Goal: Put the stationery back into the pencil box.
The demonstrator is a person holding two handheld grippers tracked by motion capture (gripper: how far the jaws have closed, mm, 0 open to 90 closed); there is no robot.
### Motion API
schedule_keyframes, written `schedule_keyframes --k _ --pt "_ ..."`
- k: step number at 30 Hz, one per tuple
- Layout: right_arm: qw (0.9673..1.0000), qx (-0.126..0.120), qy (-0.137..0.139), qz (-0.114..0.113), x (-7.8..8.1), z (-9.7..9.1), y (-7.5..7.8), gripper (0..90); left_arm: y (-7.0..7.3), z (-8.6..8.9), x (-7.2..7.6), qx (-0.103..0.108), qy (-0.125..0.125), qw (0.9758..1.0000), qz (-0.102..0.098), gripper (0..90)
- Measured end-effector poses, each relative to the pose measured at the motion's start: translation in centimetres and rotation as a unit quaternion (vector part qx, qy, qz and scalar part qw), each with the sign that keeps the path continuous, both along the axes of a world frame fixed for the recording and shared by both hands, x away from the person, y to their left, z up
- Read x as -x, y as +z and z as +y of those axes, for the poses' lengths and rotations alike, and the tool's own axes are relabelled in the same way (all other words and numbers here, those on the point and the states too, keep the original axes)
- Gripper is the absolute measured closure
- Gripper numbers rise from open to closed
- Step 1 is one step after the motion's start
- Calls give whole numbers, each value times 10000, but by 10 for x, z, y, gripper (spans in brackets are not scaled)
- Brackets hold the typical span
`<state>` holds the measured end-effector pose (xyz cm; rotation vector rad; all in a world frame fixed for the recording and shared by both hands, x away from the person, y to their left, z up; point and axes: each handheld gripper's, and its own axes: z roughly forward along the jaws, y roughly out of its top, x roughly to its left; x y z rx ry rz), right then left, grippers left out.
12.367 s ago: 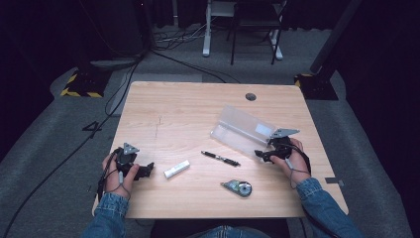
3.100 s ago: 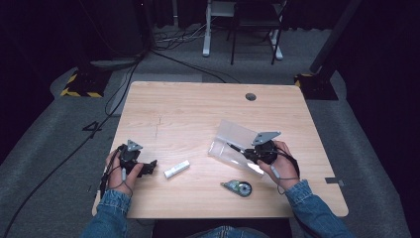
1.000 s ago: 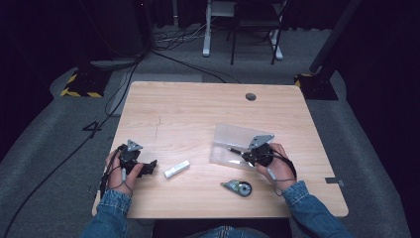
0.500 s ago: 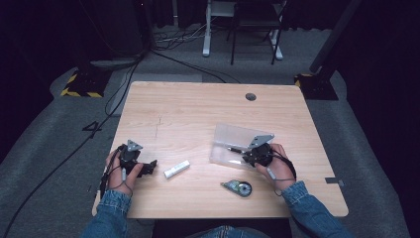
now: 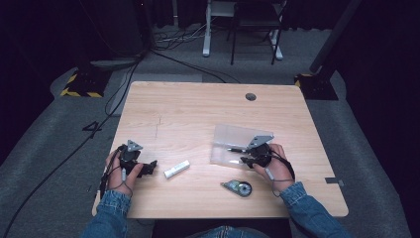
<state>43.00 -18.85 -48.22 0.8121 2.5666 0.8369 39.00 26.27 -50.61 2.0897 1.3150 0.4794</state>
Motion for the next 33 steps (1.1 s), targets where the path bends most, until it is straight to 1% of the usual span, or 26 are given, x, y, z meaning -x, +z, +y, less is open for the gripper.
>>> schedule_keyframes --k 5,10,15,16,20,22,27,33 --pt "10000 -33 -55 51 3 4 0 559 0 0 0 0 0 10000 1 5" --pt "10000 -47 -60 24 6 7 1 544 0 0 0 2 1 10000 0 5" --pt "9999 -128 -55 -13 8 7 5 536 0 0 0 11 15 10000 2 4" --pt "9998 -161 -52 -43 8 6 7 530 0 0 0 12 15 10000 1 4" --pt "9996 -280 -79 -48 10 3 13 510 0 0 0 27 15 10000 0 2" --pt "9992 -391 -70 -58 13 1 18 498 0 0 0 21 9 10000 3 2" --pt "9980 -630 17 -68 24 -4 30 463 0 0 0 23 9 10000 4 1" --pt "9962 -855 137 17 39 -7 38 406 0 0 0 22 9 10000 4 1"
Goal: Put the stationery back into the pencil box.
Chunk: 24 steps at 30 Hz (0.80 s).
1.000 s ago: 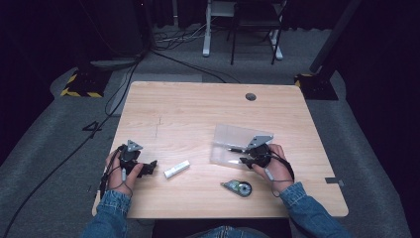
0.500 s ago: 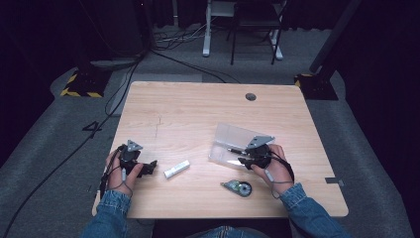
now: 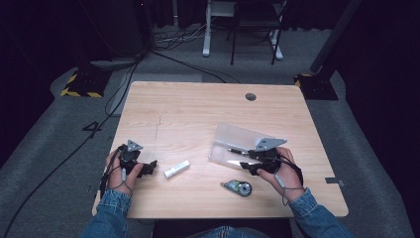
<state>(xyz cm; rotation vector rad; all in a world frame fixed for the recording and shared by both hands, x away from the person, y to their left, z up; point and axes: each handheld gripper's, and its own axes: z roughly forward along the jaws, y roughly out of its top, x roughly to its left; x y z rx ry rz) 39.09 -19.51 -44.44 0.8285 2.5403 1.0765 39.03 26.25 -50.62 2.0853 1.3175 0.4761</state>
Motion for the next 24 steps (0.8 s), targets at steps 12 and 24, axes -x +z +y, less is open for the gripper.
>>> schedule_keyframes --k 12,24 --pt "9988 -188 346 274 27 2 3 322 0 0 0 8 5 10000 -2 1" --pt "9960 84 559 690 40 7 -16 222 0 0 0 12 6 10000 2 1"
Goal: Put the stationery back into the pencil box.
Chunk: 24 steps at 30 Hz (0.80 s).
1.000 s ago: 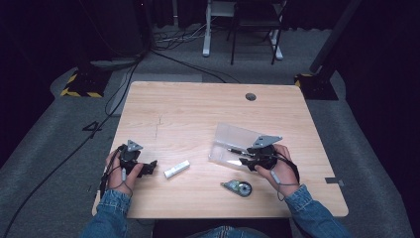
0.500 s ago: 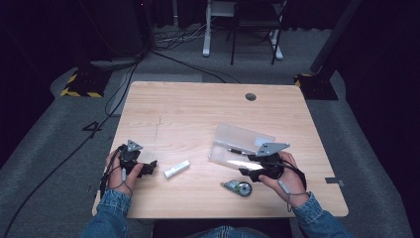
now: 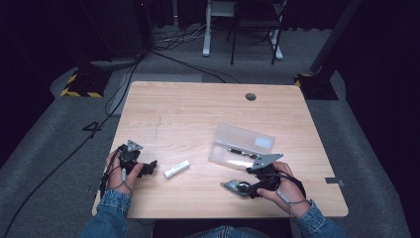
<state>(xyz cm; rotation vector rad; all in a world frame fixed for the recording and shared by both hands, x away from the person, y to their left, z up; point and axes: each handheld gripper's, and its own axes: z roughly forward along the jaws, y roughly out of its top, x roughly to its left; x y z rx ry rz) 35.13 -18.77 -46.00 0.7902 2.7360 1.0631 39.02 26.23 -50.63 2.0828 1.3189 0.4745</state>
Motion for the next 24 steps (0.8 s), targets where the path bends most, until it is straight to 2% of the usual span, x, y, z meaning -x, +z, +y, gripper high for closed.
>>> schedule_keyframes --k 7,17,24 --pt "9999 95 69 116 4 5 -11 213 0 0 0 -6 -1 10000 -2 1" --pt "9996 179 191 137 5 11 -21 213 0 0 0 -12 -6 10000 -1 1" --pt "9993 264 205 148 4 11 -25 266 0 0 0 -3 -1 10000 0 1"
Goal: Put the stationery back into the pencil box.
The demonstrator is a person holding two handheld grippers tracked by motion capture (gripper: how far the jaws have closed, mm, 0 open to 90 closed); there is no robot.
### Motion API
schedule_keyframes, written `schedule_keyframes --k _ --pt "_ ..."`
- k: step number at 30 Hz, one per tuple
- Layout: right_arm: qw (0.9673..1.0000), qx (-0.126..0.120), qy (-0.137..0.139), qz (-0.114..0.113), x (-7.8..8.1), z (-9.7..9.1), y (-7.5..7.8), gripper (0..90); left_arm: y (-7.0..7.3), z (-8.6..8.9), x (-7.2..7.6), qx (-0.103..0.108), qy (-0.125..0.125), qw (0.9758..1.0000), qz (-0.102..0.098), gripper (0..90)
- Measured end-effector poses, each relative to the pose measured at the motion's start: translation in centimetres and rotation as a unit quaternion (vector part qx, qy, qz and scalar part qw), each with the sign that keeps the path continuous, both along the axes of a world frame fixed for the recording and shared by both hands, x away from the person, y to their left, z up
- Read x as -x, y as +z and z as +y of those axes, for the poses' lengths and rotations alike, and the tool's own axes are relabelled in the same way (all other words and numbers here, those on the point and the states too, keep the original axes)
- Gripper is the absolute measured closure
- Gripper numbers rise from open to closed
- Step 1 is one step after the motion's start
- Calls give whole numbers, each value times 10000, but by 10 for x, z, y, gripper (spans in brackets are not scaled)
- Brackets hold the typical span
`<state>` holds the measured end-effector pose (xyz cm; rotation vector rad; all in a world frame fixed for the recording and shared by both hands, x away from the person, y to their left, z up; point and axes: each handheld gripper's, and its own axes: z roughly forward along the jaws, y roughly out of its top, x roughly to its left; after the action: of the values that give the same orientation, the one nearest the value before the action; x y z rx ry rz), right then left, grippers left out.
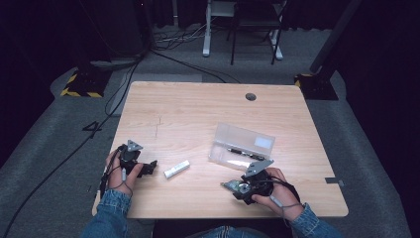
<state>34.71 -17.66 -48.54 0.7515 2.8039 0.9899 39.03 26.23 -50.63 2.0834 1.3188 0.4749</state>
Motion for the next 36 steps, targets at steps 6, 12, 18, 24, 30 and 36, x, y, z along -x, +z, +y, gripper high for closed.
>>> schedule_keyframes --k 6,12,18,24,30,36 --pt "9997 166 98 -168 2 1 1 373 0 0 0 -2 0 10000 -5 1" --pt "9991 283 117 -295 3 2 1 425 0 0 0 -3 -1 10000 -4 1" --pt "9988 356 117 -315 4 2 2 404 0 0 0 -3 -1 10000 -5 1" --pt "9983 495 123 -287 7 0 2 306 0 0 0 -1 0 10000 -4 1" --pt "9983 493 138 -282 8 -1 4 420 0 0 0 -1 0 10000 -5 1" --pt "9984 483 109 -275 8 -1 4 427 0 0 0 -4 -1 10000 -4 1"
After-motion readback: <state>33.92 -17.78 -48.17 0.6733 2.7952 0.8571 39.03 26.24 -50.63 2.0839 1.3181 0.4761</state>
